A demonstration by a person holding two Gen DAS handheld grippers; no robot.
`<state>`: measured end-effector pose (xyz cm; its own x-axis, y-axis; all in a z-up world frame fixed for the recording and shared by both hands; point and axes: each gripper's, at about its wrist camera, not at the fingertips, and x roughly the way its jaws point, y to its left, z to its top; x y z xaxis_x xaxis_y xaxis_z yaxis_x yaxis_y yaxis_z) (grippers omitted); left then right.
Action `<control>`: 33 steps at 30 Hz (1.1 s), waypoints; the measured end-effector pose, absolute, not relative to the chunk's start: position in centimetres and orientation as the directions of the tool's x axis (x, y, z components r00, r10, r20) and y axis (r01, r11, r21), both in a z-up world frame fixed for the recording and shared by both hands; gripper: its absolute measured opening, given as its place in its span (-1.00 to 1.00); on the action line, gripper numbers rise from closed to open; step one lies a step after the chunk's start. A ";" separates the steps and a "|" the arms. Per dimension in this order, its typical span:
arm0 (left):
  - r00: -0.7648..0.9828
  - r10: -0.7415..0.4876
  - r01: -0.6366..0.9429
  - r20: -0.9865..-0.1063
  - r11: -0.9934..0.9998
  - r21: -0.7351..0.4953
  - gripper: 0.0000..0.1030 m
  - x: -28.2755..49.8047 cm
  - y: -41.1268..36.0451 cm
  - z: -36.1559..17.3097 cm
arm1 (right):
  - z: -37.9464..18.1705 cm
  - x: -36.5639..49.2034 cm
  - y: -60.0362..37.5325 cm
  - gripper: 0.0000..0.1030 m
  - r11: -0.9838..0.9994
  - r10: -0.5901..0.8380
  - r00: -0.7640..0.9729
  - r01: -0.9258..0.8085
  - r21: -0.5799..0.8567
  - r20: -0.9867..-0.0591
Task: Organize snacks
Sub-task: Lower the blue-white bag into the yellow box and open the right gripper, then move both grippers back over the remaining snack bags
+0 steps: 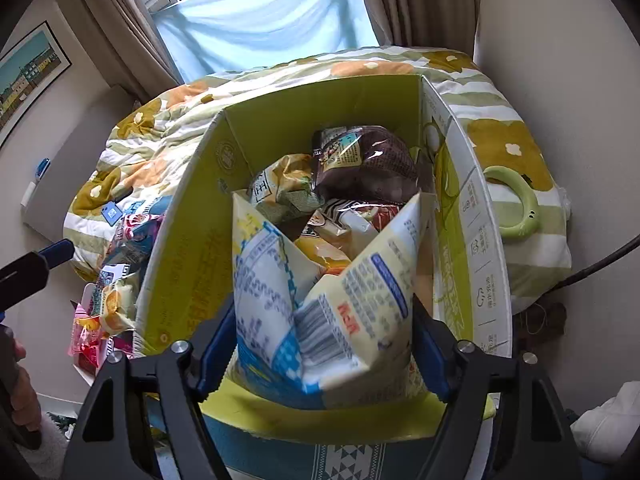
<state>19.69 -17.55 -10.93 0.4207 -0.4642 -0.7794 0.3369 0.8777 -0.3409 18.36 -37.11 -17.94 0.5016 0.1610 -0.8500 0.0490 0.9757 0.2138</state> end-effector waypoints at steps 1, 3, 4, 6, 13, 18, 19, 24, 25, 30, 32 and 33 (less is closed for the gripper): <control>0.422 -0.461 0.330 -0.780 0.880 -0.342 0.99 19.6 -17.4 -11.1 | -17.8 18.1 -37.2 0.67 0.976 0.157 0.520 0.049 0.212 -0.840; 0.420 -0.462 0.316 -0.781 0.881 -0.352 0.99 19.3 -17.0 -11.3 | -17.4 17.6 -37.4 0.86 0.977 0.148 0.559 0.047 0.210 -0.816; 0.421 -0.463 0.311 -0.780 0.882 -0.355 0.99 19.1 -16.8 -11.2 | -17.3 17.4 -37.6 0.86 0.976 0.149 0.568 0.047 0.212 -0.810; 0.426 -0.459 0.305 -0.780 0.884 -0.354 0.99 18.8 -16.5 -11.2 | -17.0 17.2 -37.7 0.86 0.977 0.143 0.573 0.050 0.209 -0.807; 0.483 -0.417 0.280 -0.770 0.907 -0.316 0.99 17.4 -14.3 -9.2 | -14.4 16.6 -37.5 0.86 0.980 0.146 0.600 0.023 0.199 -0.786; 0.551 -0.354 0.223 -0.755 0.935 -0.276 1.00 15.9 -10.9 -7.0 | -11.5 16.2 -36.4 0.86 0.984 0.148 0.642 -0.018 0.179 -0.752; 0.565 -0.342 0.207 -0.751 0.940 -0.272 1.00 15.6 -9.9 -6.7 | -10.9 16.2 -36.1 0.86 0.985 0.146 0.652 -0.024 0.173 -0.744; 0.610 -0.285 0.142 -0.739 0.957 -0.252 1.00 14.3 -4.7 -5.7 | -8.3 15.9 -33.4 0.86 0.980 0.182 0.688 -0.072 0.184 -0.703; 0.612 -0.279 0.134 -0.740 0.959 -0.250 1.00 14.2 -3.5 -5.7 | -8.0 15.8 -32.5 0.86 0.980 0.185 0.693 -0.080 0.180 -0.697; 0.599 -0.250 0.109 -0.761 0.967 -0.232 1.00 14.0 2.1 -5.9 | -7.6 15.3 -27.7 0.86 0.975 0.214 0.697 -0.106 0.196 -0.685; 0.590 -0.252 0.105 -0.767 0.966 -0.236 1.00 13.9 4.5 -6.3 | -7.8 15.2 -25.8 0.86 0.973 0.220 0.695 -0.102 0.208 -0.684; 0.587 -0.250 0.102 -0.770 0.967 -0.235 1.00 13.8 5.6 -6.6 | -8.0 15.1 -24.9 0.86 0.972 0.221 0.692 -0.097 0.214 -0.687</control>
<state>13.82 5.57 -6.57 0.5869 -0.2496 -0.7702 0.1022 0.9665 -0.2354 15.11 -24.90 -7.96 0.6920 0.2205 -0.6874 -0.0973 0.9720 0.2140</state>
